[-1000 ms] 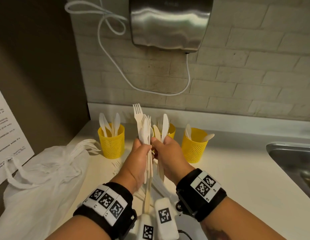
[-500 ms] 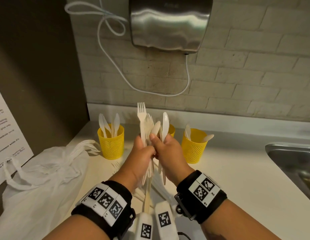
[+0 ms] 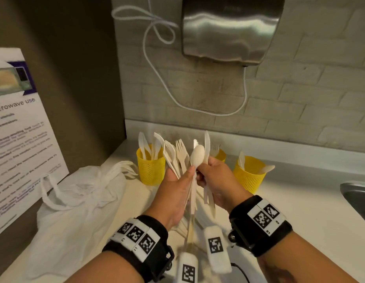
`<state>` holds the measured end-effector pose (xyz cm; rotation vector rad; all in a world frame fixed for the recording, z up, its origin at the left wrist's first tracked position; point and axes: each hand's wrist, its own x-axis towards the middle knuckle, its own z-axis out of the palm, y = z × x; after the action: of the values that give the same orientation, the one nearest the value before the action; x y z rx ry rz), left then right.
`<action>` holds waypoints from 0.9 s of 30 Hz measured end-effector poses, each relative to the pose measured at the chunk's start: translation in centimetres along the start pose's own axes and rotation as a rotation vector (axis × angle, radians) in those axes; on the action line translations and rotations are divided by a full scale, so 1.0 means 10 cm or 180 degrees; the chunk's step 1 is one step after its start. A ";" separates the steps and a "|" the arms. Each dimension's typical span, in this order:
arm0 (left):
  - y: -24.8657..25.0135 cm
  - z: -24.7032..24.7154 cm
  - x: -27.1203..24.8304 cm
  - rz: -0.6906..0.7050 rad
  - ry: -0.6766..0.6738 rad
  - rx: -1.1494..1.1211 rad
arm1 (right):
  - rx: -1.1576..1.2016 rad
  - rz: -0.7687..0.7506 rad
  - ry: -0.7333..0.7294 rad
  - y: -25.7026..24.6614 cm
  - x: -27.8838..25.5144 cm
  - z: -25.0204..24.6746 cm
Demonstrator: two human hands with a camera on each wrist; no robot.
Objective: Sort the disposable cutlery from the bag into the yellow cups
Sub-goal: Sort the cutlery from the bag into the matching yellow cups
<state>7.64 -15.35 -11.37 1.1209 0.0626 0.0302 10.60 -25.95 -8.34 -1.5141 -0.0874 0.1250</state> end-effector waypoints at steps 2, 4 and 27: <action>-0.04 -0.05 -0.02 0.0021 0.0115 0.0125 | -0.0140 -0.0042 0.0111 -0.05 0.08 0.04; -0.04 -0.10 -0.03 -0.0030 0.0452 0.0220 | -0.0110 0.0015 0.0225 -0.15 0.18 0.10; -0.03 -0.74 -0.29 0.0158 0.1992 0.0850 | -0.0206 -0.1601 0.0495 -0.08 1.21 1.24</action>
<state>4.24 -8.96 -14.74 1.3447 0.6117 0.4276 20.89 -12.07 -7.05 -1.5177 -0.3460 -0.4004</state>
